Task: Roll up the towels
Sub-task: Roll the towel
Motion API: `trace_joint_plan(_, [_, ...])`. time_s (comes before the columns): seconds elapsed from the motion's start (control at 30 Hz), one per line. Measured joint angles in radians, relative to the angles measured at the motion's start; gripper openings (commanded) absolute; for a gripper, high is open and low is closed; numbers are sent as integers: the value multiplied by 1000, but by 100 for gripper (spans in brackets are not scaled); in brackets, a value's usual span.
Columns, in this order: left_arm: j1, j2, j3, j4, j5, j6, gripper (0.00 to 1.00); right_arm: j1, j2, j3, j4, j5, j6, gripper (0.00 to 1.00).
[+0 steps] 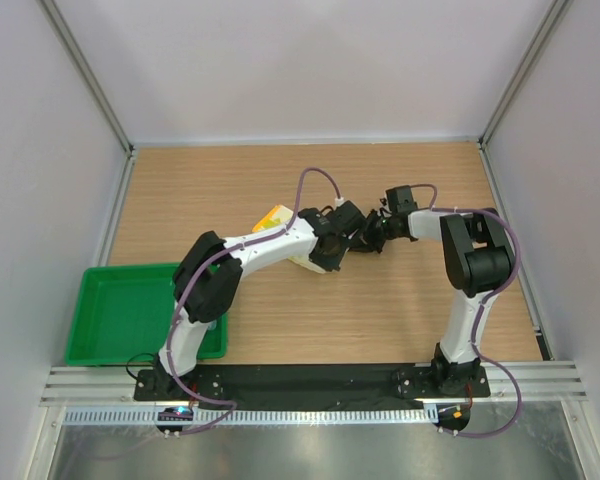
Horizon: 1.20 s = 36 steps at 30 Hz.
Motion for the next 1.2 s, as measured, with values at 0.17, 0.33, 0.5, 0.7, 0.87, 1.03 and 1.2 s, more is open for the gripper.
trace_joint_plan(0.17, [0, -10, -36, 25, 14, -3, 0, 3, 2, 30, -52, 21, -21, 6])
trace_joint_plan(0.33, [3, -20, -75, 59, 60, -3, 0, 7, 4, 77, -138, 31, -56, 14])
trace_joint_plan(0.5, [4, -29, -89, 79, 103, -7, 0, 4, 13, 146, -223, 54, -95, 50])
trace_joint_plan(0.7, [4, -34, -90, 81, 166, -31, 0, -36, 8, 196, -290, 113, -149, 58])
trace_joint_plan(0.87, [9, -34, -90, 90, 229, -72, 0, -112, -39, 190, -343, 146, -174, 56])
trace_joint_plan(1.03, [39, -39, -106, 131, 327, -144, 0, -188, -169, 175, -380, 161, -211, 52])
trace_joint_plan(1.2, [107, -78, -186, 203, 448, -249, 0, -181, -255, 172, -396, 132, -259, 52])
